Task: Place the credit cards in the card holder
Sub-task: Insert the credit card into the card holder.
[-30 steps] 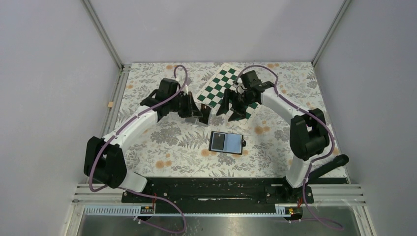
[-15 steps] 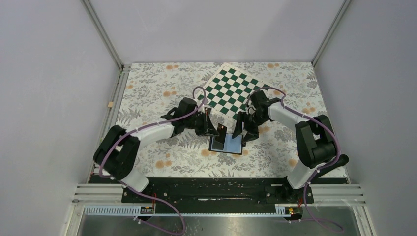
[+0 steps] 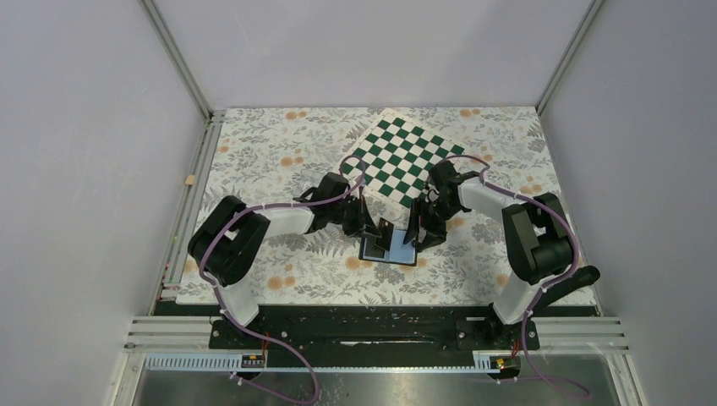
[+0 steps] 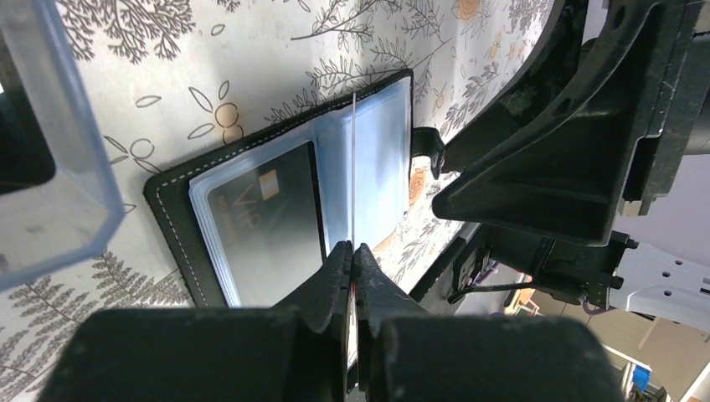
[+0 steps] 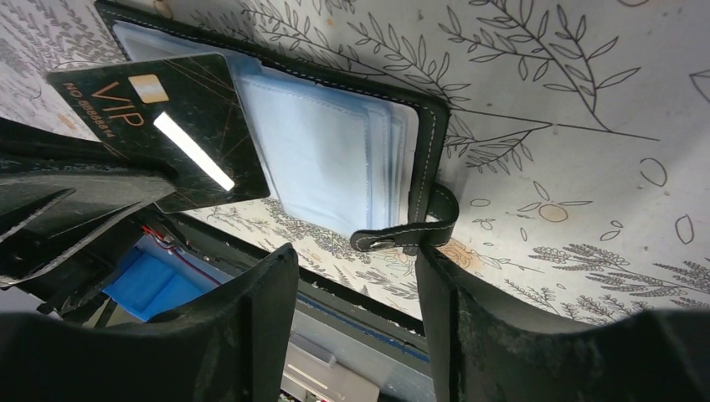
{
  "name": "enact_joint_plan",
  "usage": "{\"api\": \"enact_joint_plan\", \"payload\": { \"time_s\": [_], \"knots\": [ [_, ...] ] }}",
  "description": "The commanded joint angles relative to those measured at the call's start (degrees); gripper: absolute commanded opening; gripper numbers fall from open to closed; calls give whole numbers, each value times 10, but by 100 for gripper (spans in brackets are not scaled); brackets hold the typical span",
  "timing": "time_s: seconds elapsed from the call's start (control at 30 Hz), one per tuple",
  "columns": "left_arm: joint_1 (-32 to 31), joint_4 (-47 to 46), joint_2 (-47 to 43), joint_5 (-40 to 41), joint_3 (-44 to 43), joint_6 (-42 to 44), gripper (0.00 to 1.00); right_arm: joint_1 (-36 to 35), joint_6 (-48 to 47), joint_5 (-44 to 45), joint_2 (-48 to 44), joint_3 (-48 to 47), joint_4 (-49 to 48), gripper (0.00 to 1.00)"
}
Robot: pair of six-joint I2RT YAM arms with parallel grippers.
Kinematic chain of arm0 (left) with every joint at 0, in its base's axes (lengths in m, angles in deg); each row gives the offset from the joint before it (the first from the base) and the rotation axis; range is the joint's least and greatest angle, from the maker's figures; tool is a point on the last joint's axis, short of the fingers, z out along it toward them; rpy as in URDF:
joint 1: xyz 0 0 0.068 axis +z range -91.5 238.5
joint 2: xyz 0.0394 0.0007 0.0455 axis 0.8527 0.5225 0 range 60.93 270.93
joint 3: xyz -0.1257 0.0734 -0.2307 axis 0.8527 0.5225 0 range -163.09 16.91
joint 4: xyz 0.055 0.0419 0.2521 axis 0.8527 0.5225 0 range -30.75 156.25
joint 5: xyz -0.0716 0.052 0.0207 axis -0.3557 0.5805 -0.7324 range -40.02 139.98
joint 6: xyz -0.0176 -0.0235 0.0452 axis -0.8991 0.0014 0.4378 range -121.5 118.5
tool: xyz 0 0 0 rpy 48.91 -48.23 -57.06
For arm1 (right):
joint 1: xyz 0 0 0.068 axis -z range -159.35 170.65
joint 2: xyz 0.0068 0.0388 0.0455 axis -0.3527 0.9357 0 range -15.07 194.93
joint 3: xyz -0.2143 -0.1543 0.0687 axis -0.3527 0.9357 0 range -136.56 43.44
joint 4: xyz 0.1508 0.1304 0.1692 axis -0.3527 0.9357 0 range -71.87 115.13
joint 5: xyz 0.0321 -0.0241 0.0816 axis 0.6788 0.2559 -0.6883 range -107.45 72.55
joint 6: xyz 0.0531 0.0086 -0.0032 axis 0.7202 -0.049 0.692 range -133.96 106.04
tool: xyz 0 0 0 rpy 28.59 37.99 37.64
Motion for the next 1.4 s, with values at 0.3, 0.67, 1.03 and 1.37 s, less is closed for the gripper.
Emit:
{"api": "enact_joint_plan", "payload": {
  "time_s": [0.3, 0.67, 1.03, 1.37],
  "knots": [
    [-2, 15, 31, 26, -49, 40, 0, 4, 0, 14, 26, -1, 0, 55],
    [2, 12, 29, 46, -29, 23, 0, 4, 3, 8, 31, 7, -6, 55],
    [-1, -42, 40, 20, -5, -20, 0, 4, 4, -4, 36, 13, -17, 54],
    [-6, -74, 36, 7, 13, -54, 0, 5, 7, -13, 43, 17, -24, 54]
  ]
}}
